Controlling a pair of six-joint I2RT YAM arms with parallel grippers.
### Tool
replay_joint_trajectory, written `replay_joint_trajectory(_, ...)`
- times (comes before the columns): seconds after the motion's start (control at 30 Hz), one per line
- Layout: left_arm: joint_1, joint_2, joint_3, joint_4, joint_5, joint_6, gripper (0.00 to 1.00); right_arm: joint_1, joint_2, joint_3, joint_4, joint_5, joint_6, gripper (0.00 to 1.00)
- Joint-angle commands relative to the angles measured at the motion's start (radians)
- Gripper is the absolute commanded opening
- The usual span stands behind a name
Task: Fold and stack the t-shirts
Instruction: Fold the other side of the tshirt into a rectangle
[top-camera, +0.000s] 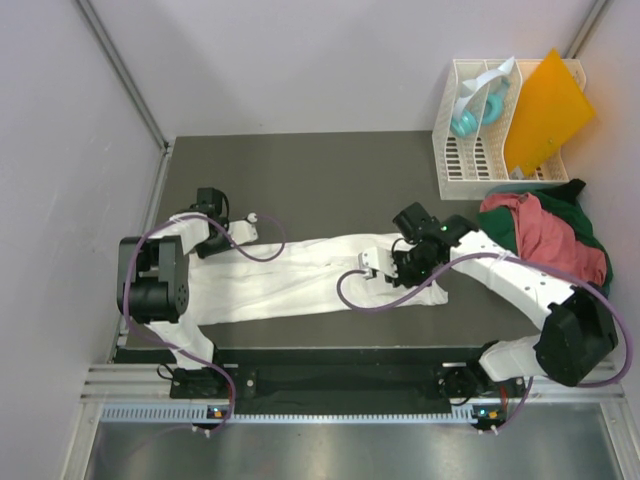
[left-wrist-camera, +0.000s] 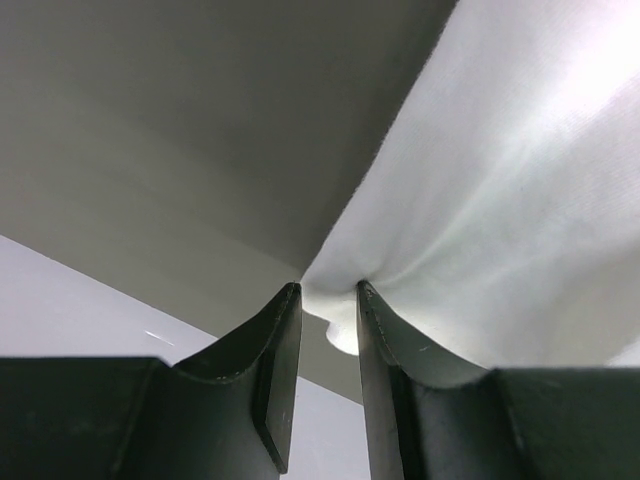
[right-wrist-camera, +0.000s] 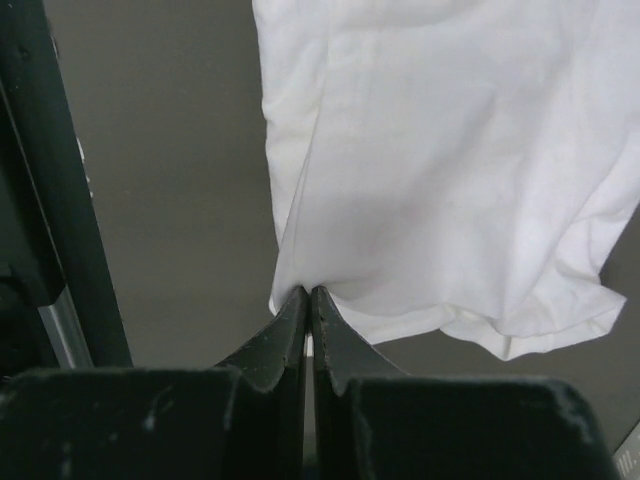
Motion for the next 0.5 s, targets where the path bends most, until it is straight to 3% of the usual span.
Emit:
replay_joint_trajectory(0.0, 0.006, 0.007, 0.034, 0.021, 0.017, 0.012, 0.34, 0.028, -0.021, 0.125, -0.093, -0.087, 0.004, 0.0)
replay_joint_trajectory(0.17, 0.004, 0.017, 0.038, 0.024, 0.021, 0.014, 0.34, 0.044, -0.031, 0.153, -0.107, -0.056, -0.019, 0.0)
replay_joint_trajectory(0.47, 0.007, 0.013, 0.029, 0.034, 0.027, 0.021, 0.34, 0.131, -0.052, -0.048, -0.071, 0.013, -0.037, 0.01)
